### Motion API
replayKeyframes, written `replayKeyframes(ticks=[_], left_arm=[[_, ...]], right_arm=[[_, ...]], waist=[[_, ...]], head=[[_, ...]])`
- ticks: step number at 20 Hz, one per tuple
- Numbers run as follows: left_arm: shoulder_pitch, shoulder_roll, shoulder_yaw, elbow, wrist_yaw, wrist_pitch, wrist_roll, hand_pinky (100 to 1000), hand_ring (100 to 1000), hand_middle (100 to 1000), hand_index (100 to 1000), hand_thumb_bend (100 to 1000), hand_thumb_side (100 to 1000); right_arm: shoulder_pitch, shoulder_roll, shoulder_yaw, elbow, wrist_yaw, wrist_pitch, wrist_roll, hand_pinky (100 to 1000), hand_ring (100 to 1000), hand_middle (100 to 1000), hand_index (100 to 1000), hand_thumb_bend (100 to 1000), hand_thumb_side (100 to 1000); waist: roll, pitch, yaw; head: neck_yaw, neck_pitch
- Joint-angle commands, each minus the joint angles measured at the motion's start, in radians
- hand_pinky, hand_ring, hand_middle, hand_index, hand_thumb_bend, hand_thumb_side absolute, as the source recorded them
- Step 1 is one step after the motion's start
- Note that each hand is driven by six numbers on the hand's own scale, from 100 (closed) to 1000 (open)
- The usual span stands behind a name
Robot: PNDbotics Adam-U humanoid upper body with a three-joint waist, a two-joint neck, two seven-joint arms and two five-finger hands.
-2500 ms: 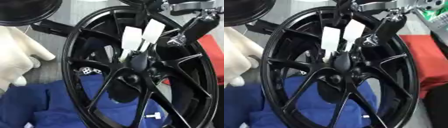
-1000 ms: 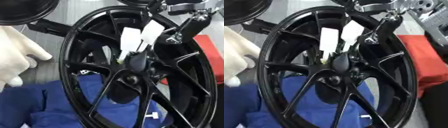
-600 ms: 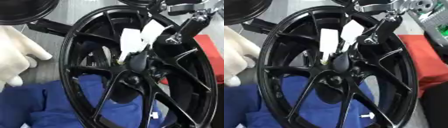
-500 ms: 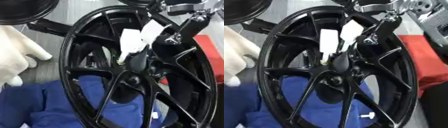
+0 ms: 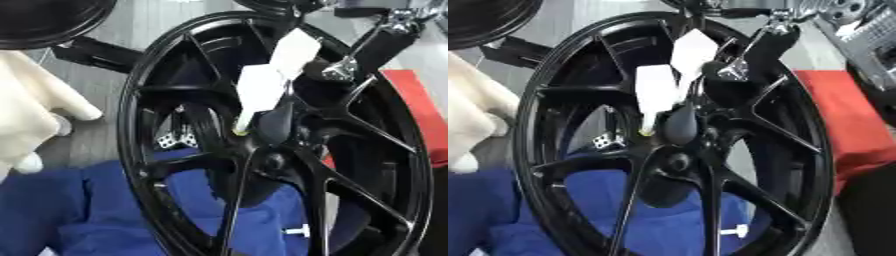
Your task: Pull the pin out of the wheel hub.
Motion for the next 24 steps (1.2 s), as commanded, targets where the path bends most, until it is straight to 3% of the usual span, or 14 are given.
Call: replayKeyframes(ticks=[1,8,12,18,19,20,24], left_arm=[[0.000,0.013,0.013,-0.020,0.002,0.000,0.005,843,802,788,848,538,623],[0.012,0.016,0.018,-0.020,0.000,0.001,0.009,844,803,789,849,534,624],[0.018,0.019,0.020,-0.020,-0.001,0.000,0.012,844,803,789,849,532,625],[0.024,0.014,0.025,-0.020,0.000,-0.001,0.017,844,803,789,849,529,627],[0.025,0.013,0.025,-0.020,0.001,-0.001,0.017,843,803,788,849,529,627],[0.026,0.012,0.026,-0.020,0.003,-0.002,0.018,843,804,789,849,528,627],[0.028,0.005,0.029,-0.020,0.004,0.000,0.021,843,804,789,849,526,627]], right_arm=[[-0.029,-0.017,-0.046,-0.001,-0.017,0.014,-0.027,808,670,302,341,100,100],[-0.045,-0.045,-0.117,-0.028,-0.031,0.035,-0.039,809,665,295,334,100,100],[-0.011,-0.090,-0.181,-0.049,-0.050,0.064,-0.061,810,662,306,347,100,100],[0.152,-0.185,-0.331,0.010,-0.054,0.144,-0.181,809,659,344,387,100,100],[0.180,-0.197,-0.353,0.030,-0.047,0.156,-0.204,810,660,350,392,162,100],[0.211,-0.210,-0.376,0.056,-0.032,0.177,-0.226,810,661,351,394,100,100],[0.326,-0.233,-0.462,0.161,0.013,0.238,-0.330,805,655,363,410,100,100]], waist=[[0.003,-0.034,-0.002],[0.001,-0.040,-0.015],[0.001,-0.049,-0.031],[0.014,-0.058,-0.055],[0.016,-0.059,-0.058],[0.019,-0.060,-0.064],[0.031,-0.068,-0.082]], head=[[-0.003,-0.006],[0.012,0.008],[0.025,0.019],[0.045,0.026],[0.047,0.028],[0.051,0.029],[0.063,0.035]])
